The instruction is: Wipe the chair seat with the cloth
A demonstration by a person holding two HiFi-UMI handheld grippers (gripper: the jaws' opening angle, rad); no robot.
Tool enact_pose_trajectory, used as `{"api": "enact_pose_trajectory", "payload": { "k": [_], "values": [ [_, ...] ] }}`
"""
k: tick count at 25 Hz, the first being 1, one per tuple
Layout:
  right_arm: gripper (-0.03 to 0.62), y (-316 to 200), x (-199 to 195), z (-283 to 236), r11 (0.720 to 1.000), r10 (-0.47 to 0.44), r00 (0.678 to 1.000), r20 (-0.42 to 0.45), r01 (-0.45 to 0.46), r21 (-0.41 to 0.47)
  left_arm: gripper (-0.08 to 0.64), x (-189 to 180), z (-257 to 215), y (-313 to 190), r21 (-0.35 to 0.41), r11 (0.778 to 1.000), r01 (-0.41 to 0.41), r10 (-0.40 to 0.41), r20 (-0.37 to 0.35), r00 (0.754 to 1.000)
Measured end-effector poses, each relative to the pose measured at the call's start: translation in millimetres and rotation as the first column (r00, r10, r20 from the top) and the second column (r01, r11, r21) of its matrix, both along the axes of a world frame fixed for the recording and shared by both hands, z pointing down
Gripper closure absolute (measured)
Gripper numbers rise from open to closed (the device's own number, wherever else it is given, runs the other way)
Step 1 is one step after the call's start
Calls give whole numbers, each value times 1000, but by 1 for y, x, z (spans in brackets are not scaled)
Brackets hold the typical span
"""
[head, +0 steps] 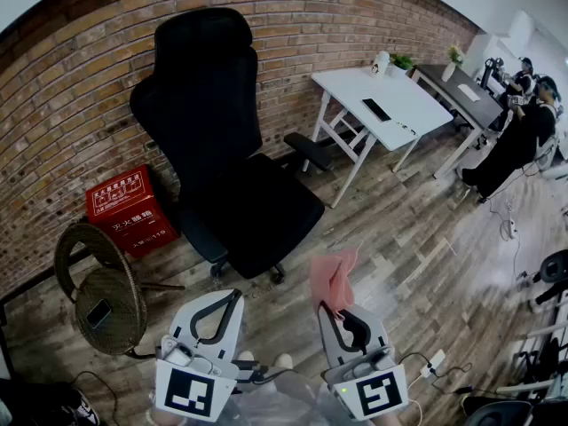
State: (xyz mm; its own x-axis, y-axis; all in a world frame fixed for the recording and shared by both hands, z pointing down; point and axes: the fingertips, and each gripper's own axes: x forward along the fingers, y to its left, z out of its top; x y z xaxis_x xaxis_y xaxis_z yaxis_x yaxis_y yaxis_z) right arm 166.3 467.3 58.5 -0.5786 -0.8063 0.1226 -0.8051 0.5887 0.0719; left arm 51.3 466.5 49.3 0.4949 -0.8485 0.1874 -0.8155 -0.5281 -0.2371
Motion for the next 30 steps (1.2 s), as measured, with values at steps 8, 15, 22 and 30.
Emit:
{"api": "enact_pose_trajectory", "payload": {
  "k": [8,15,22,30],
  "values": [
    [538,-6,6,8,1000,-26,1000,-12,26,-14,541,8,4,-4,1,1000,7,-7,6,1000],
    [538,-14,18,7,999,-38,999,9,38,10,541,22,6,-7,-6,999,34,-34,7,999],
    [538,-19,39,6,996,-72,997,-19,73,42,541,44,3,-11,10,998,64,-64,15,998],
    [538,-19,68,14,991,-111,992,-54,115,72,541,75,1,-5,35,995,94,-93,-34,995]
  ]
}}
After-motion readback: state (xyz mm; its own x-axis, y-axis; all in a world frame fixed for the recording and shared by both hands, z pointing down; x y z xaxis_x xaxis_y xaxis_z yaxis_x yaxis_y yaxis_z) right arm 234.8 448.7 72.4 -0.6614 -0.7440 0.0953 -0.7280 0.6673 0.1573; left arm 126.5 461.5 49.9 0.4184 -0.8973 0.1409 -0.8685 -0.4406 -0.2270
